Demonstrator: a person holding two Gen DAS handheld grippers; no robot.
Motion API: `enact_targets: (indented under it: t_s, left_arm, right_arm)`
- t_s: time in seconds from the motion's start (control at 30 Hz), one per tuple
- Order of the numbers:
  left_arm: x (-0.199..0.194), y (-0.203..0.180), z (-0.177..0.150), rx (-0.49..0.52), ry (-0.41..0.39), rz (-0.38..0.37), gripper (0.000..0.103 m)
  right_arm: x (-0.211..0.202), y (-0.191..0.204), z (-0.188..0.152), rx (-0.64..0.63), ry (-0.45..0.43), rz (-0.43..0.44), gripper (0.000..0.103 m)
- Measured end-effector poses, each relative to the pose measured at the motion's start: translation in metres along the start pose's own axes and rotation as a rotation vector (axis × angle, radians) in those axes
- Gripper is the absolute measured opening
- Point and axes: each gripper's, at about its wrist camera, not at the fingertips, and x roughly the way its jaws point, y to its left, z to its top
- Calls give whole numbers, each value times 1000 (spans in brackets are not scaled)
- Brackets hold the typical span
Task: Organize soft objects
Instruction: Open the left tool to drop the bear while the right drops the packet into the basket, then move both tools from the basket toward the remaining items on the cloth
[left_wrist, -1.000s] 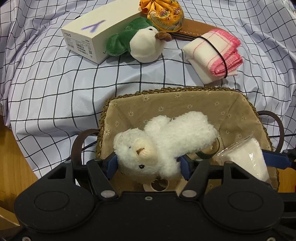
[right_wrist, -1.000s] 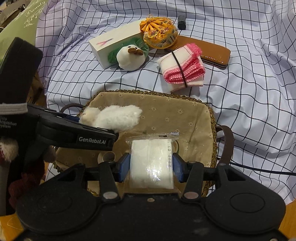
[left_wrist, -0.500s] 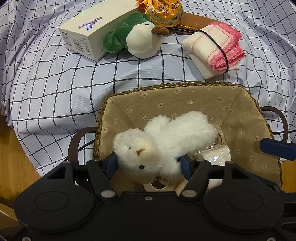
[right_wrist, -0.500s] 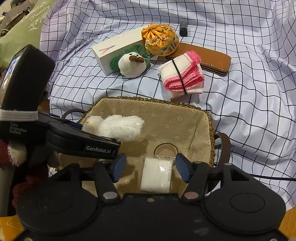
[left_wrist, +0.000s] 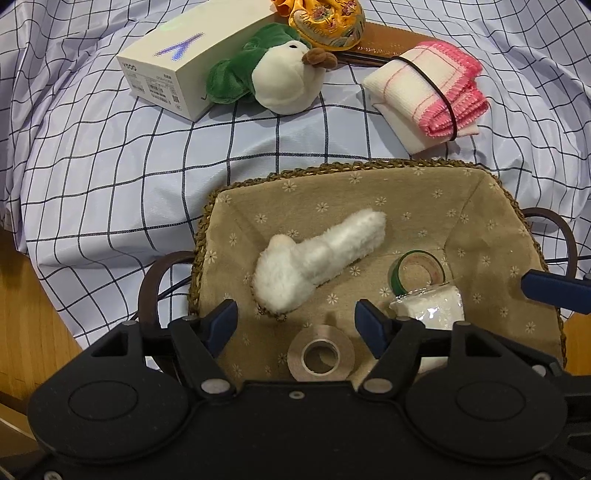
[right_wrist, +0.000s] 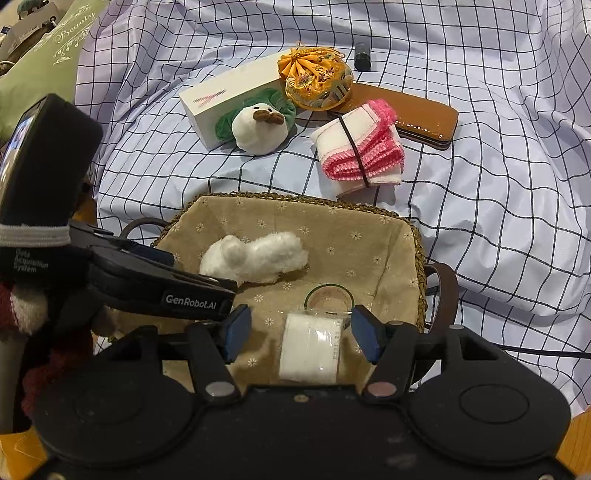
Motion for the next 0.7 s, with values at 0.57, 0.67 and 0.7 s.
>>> enact_targets:
  t_s: [0.57, 0.67, 0.7]
  left_arm:
    - [-20, 8, -6, -3, -42, 3, 66]
    - [-24, 10, -8, -6, -54, -1, 66]
    - [-24, 9, -8, -8, -56, -4, 66]
  right_arm:
    - [-1, -1, 1, 0, 1, -20, 60]
    - [-2, -2, 2, 1, -4, -34, 60]
    - [-3, -2, 3, 2, -6, -39, 60]
